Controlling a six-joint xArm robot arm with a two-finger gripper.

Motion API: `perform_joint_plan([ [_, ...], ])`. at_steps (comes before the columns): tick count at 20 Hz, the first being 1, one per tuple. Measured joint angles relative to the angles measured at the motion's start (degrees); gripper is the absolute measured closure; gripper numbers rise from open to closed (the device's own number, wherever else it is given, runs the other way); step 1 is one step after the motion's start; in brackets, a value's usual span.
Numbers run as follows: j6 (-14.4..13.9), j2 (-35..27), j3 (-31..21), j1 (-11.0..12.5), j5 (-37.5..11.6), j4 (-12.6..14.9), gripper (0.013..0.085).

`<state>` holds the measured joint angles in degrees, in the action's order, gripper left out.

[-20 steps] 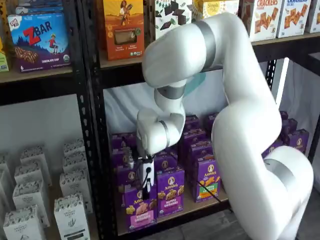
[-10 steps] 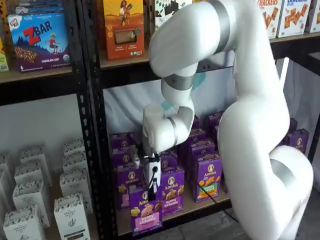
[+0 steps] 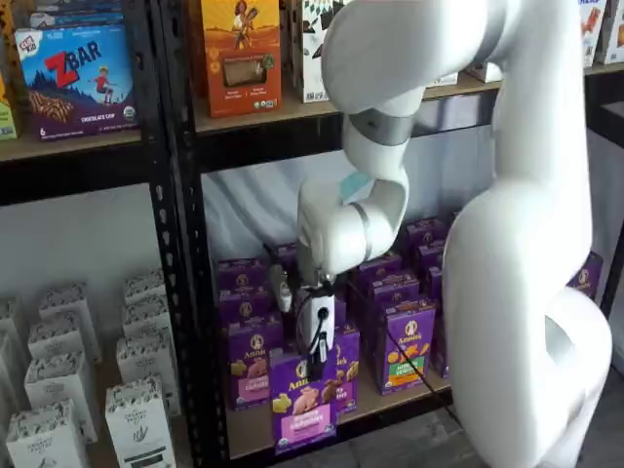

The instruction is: Pick up the purple box with a pink patch in the middle, on the bottom shelf, the first box from the left

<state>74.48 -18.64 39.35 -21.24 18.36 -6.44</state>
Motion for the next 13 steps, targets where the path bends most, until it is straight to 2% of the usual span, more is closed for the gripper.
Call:
perform_joint_plan([
  [1,0.41,1.50,-0.98,0.41,0.48,-0.07,0.0650],
  [4,-0.28,4.91,-2.72,1.70,2.83,1.96,0.0650],
  [13,3.15,9.87,-4.91,4.12,6.95,0.70,0.0650],
])
